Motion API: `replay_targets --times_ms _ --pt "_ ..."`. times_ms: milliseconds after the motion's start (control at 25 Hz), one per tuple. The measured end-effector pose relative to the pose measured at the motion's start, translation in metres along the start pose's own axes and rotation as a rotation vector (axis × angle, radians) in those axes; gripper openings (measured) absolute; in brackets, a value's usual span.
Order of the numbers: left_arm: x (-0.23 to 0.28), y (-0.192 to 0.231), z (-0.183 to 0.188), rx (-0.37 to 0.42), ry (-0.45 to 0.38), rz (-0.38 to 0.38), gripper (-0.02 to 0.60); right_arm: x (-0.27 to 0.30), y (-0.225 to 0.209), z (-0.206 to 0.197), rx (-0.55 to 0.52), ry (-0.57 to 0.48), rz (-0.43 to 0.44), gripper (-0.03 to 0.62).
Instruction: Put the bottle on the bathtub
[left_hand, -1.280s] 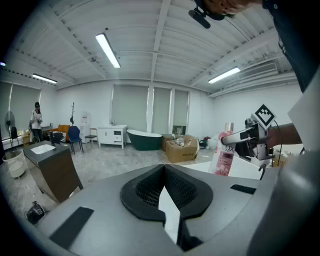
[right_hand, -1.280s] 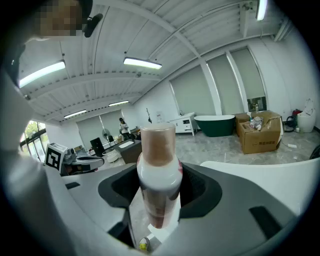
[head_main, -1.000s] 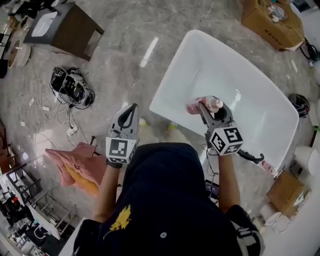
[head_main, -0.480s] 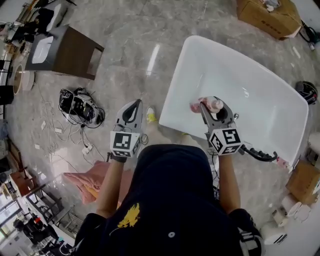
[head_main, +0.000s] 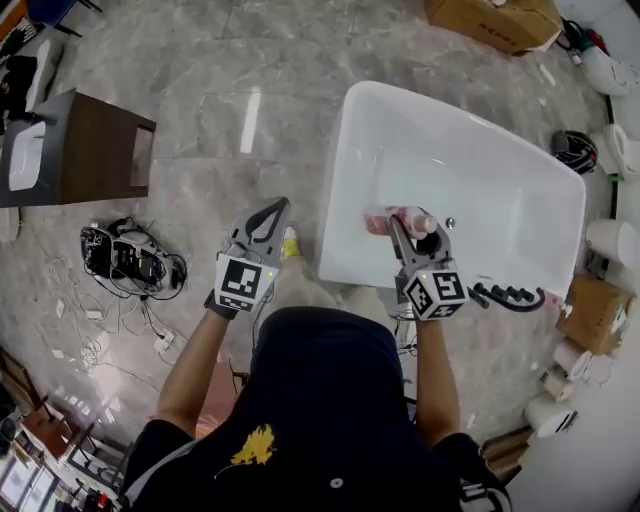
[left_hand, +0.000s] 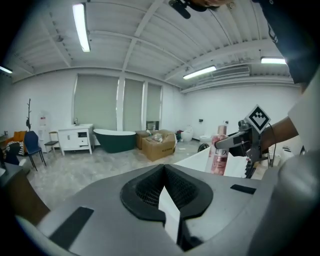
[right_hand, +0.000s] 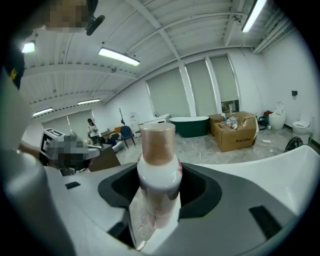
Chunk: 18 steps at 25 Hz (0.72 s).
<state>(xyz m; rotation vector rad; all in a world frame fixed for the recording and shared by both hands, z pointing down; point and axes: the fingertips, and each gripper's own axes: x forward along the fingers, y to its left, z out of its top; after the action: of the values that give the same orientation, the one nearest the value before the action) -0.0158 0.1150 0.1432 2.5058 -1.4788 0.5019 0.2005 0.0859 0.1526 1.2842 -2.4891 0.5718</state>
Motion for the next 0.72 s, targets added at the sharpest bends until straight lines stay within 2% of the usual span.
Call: replay_targets --times_ms 160,280,400,720 --pt "0.039 0.027 -0.017 0.006 -0.007 -0.028 0.018 0.04 -0.019 -0.01 -0.006 0.007 -0.04 0.218" --pt "0.066 0.039 -0.046 -0.027 -0.006 -0.036 0.018 0.077 -0.035 -0.026 -0.004 0.025 -0.055 0.218" --pt "0.088 0.051 -0.069 -0.011 -0.008 -0.051 0.018 0.113 -0.045 -0.035 -0.018 0.032 -0.086 0.218" --pt "0.157 0.079 -0.108 0.029 -0.038 -0.085 0.018 0.182 -0.071 -0.081 0.029 0.056 -0.273 0.218"
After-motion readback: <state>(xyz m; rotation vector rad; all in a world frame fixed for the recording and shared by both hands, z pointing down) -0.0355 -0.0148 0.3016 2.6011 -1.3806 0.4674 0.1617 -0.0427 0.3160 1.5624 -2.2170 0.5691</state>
